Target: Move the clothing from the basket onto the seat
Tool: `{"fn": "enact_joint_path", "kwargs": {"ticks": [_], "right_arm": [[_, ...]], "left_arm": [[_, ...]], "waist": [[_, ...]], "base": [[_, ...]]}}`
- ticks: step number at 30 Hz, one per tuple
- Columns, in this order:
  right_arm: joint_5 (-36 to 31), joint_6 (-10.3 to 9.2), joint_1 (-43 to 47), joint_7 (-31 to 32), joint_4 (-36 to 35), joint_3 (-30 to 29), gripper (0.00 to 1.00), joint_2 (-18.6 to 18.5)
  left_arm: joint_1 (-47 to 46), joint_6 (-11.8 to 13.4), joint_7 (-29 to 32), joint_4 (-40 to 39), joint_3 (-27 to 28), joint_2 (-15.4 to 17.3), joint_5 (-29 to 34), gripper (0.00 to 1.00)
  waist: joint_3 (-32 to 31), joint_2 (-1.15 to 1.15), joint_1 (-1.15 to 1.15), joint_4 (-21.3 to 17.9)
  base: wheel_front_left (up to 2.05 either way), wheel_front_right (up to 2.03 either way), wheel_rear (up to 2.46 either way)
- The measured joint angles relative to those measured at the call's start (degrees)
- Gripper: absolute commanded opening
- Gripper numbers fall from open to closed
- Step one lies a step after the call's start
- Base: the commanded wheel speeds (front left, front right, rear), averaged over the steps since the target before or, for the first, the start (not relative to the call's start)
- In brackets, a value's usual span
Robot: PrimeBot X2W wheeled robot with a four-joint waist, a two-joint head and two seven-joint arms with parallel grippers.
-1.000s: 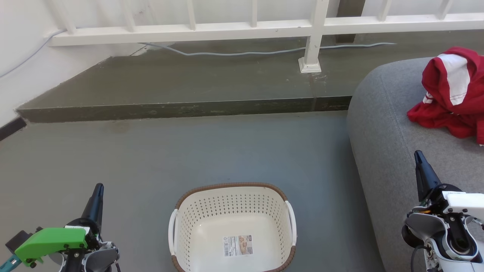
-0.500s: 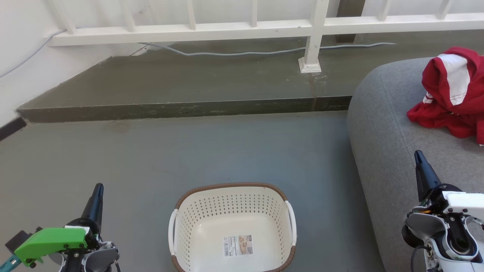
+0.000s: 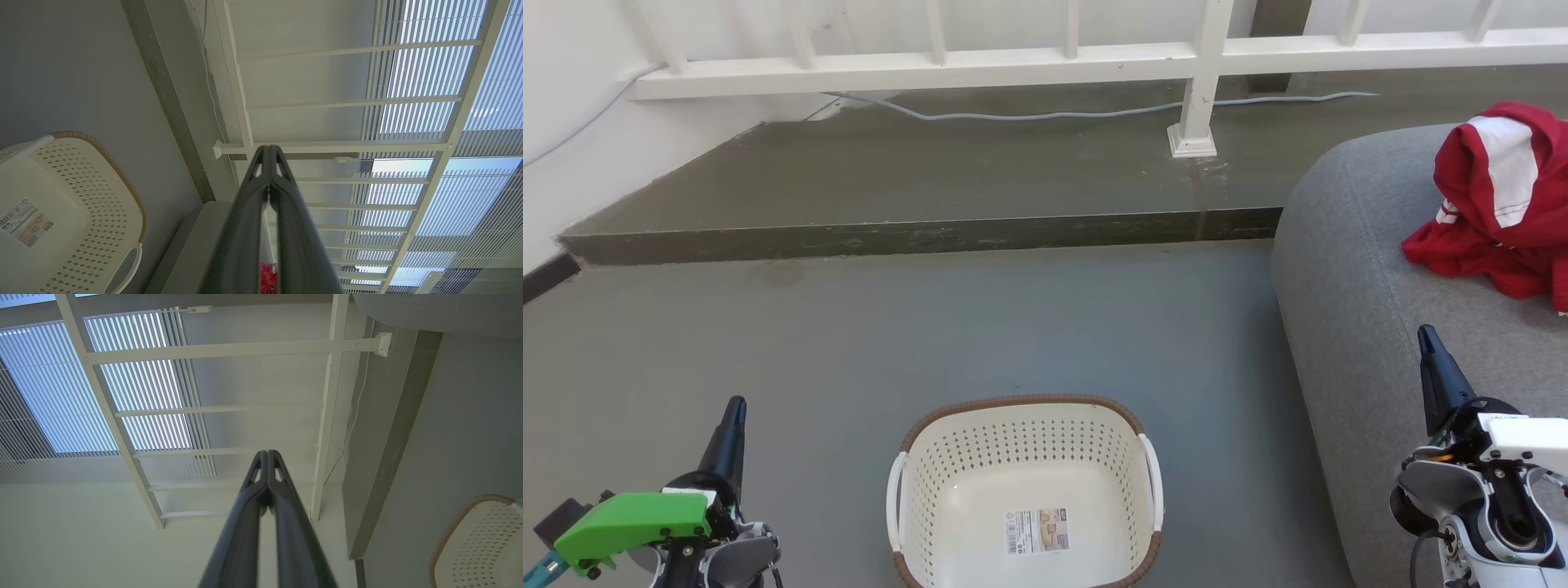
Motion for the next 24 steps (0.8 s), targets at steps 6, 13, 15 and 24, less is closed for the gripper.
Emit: {"fn": "enact_joint_path", "kwargs": {"ticks": [6, 13, 15, 24], "right_arm": [[0.00, 0.00, 0.00, 0.01, 0.00, -0.01, 0.00, 0.01], [0.00, 0.00, 0.00, 0.01, 0.00, -0.02, 0.00, 0.04], [0.00, 0.00, 0.00, 0.01, 0.00, -0.02, 0.00, 0.05], [0.00, 0.00, 0.00, 0.27, 0.00, -0.03, 0.00, 0.10]], "left_arm": [[0.00, 0.00, 0.05, -0.01, 0.02, -0.01, 0.00, 0.00], [-0.01, 0.00, 0.05, -0.03, 0.08, -0.02, 0.00, 0.00], [-0.01, 0.00, 0.05, -0.03, 0.09, -0.03, 0.00, 0.00], [-0.01, 0.00, 0.05, -0.07, 0.23, -0.05, 0.00, 0.00]], "waist": [[0.00, 0.00, 0.00, 0.00], [0.01, 0.00, 0.00, 0.00], [0.01, 0.00, 0.00, 0.00], [0.01, 0.00, 0.00, 0.00]], "base": [[0.00, 0.00, 0.00], [0.00, 0.00, 0.00], [0.00, 0.00, 0.00], [0.00, 0.00, 0.00]]}}
